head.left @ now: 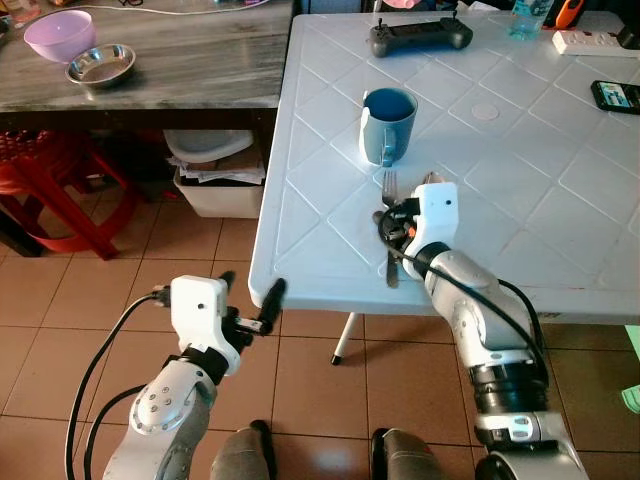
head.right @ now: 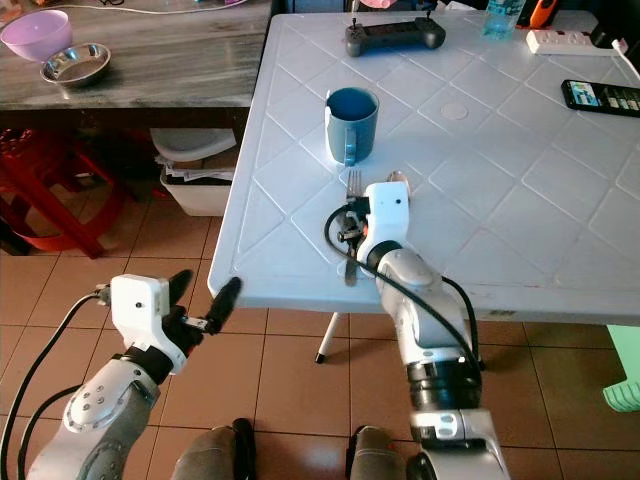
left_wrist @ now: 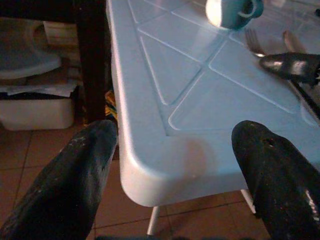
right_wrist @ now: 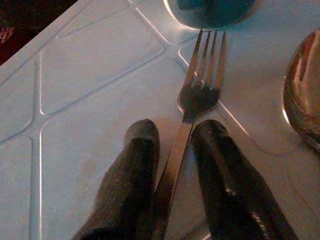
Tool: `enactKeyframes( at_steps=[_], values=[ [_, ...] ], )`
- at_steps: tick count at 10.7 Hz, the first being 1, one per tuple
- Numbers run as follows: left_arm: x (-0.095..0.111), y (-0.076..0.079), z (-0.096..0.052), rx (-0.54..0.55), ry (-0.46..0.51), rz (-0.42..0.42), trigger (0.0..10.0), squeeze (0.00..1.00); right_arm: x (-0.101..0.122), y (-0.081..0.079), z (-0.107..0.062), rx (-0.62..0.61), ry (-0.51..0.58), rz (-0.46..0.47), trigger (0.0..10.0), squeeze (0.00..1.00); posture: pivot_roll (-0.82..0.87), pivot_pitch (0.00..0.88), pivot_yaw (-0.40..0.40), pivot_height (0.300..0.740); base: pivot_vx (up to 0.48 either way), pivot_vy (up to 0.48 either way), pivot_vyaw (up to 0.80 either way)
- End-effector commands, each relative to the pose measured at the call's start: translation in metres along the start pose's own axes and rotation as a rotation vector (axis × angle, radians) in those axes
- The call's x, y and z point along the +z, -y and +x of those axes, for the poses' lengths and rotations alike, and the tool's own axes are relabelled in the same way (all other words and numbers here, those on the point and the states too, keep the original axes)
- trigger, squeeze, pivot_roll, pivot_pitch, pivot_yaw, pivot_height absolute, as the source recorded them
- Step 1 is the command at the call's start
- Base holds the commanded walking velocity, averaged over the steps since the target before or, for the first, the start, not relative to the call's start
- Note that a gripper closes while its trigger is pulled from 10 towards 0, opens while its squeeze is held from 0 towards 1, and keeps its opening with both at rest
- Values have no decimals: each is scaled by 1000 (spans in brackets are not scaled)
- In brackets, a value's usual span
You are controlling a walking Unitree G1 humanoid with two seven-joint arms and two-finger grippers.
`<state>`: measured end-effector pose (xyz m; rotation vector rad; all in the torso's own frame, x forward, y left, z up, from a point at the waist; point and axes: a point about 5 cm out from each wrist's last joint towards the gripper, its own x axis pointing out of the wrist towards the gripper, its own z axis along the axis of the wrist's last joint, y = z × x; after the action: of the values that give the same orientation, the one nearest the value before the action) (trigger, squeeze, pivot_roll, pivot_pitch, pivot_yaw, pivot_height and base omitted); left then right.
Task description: Setting the table
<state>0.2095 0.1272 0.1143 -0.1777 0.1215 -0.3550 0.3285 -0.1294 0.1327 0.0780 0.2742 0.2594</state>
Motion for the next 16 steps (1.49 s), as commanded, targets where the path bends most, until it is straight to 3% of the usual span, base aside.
enactKeyframes(
  at_steps=[1, 5, 7, 8, 10, 13, 16],
  values=[
    [0, 0, -3, -11, -9, 3, 10000, 0, -37, 11, -2, -53, -172, 50, 0, 0, 26, 203, 71, 740, 0, 0, 0],
    [0, 2, -3, -26, -6, -2, 10000, 0, -51, 15, -8, -83, -227, 115, 0, 0, 23, 197, 67, 740, 0, 0, 0],
    [-2, -1, -3, 5, -10, 5, 10000, 0, -54, 3, -16, -58, -225, 172, 0, 0, 18, 184, 67, 740, 0, 0, 0],
    [-5, -3, 0, 32, -17, 6, 10000, 0, -57, -16, -23, 12, -237, 205, 0, 0, 12, 172, 58, 740, 0, 0, 0],
    [-3, -8, 5, 68, -10, 36, 10000, 0, -60, -37, -31, 121, -255, 218, 0, 0, 9, 156, 46, 740, 0, 0, 0],
    [0, -20, 10, 127, 11, 74, 10000, 0, -42, -37, -31, 104, -127, 158, 0, 0, 6, 139, 38, 740, 0, 422, 0],
    [-2, -14, 14, 112, 18, 76, 10000, 0, -27, -28, -33, 51, -5, 180, 0, 0, -5, 132, 43, 740, 0, 480, 0]
  ],
)
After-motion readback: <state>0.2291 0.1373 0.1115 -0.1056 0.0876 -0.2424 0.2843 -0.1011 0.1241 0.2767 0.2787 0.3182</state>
